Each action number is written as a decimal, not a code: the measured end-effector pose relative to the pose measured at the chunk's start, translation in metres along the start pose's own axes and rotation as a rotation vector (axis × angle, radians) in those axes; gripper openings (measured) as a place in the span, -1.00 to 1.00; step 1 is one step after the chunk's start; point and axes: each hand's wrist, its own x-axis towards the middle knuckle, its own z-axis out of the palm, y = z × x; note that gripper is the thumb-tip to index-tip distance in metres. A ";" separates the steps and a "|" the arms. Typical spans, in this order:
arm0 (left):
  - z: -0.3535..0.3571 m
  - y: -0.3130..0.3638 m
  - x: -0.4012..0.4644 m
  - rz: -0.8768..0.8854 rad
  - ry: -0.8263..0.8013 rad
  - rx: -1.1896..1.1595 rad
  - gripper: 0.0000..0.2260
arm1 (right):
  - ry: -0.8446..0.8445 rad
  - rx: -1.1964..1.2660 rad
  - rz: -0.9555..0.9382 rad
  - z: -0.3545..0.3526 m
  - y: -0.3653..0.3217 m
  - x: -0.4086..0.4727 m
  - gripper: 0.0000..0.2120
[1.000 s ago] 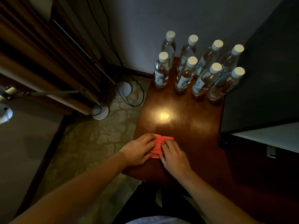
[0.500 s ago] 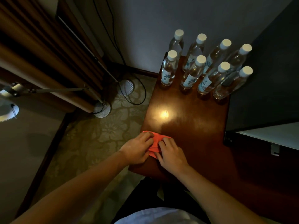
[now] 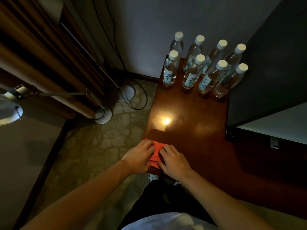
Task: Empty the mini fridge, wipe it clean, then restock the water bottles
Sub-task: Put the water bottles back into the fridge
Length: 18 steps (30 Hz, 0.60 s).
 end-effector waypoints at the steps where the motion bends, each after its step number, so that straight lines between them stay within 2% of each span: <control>1: -0.001 0.003 -0.003 -0.018 -0.008 -0.010 -0.62 | -0.010 0.004 0.004 0.000 -0.001 -0.002 -0.57; 10: -0.005 0.043 -0.006 -0.296 -0.083 0.033 -0.51 | 0.000 0.088 -0.014 0.001 0.013 -0.032 -0.58; 14: -0.009 0.079 0.010 -0.404 -0.032 0.061 -0.64 | 0.034 0.120 0.037 -0.011 0.039 -0.061 -0.63; 18: -0.012 0.123 0.038 -0.425 0.022 0.048 -0.67 | 0.115 0.176 0.103 -0.029 0.073 -0.091 -0.60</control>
